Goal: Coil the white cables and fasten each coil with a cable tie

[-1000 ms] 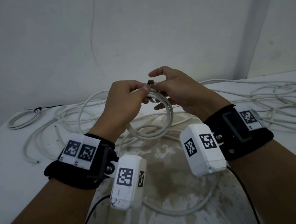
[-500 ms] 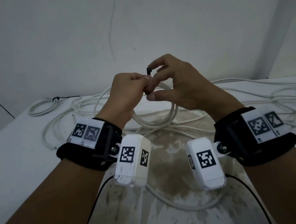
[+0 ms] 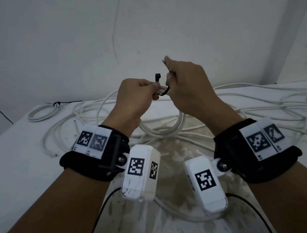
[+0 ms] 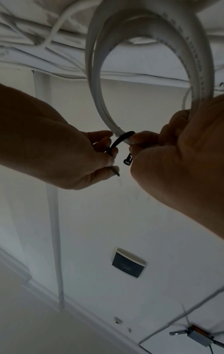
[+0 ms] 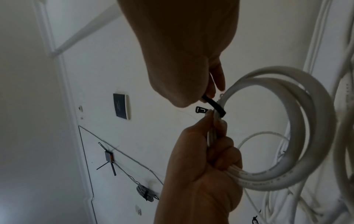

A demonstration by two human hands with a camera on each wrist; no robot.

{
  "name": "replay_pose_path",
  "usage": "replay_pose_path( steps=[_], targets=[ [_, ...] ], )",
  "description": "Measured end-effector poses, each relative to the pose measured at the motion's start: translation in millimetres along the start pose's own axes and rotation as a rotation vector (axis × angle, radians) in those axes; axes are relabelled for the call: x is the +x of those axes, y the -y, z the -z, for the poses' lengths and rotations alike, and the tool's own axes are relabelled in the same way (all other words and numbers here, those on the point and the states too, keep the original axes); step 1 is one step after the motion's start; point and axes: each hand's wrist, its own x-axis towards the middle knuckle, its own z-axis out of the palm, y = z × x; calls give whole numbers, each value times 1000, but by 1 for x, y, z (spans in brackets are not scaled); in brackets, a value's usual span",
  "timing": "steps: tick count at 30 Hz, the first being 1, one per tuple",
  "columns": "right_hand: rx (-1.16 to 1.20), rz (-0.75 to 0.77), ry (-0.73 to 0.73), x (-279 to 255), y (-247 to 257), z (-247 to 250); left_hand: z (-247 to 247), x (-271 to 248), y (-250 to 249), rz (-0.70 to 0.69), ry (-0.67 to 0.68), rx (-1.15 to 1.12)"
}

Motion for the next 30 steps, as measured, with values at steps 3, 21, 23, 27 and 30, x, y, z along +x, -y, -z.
replay_pose_path(
  steps=[3, 21, 23, 27, 30],
  targets=[
    [95, 27, -85, -4, 2, 3, 2, 2, 1, 23, -11, -4],
    [165, -6, -119, -7, 3, 3, 4, 3, 1, 65, -33, -14],
    [149, -10, -110, -6, 4, 4, 3, 2, 1, 57, -27, -9],
    [117, -45, -61, -6, 3, 4, 1, -1, 1, 17, -4, 54],
    [125, -73, 16, -6, 2, 5, 0, -2, 3, -49, 4, 159]
  ],
)
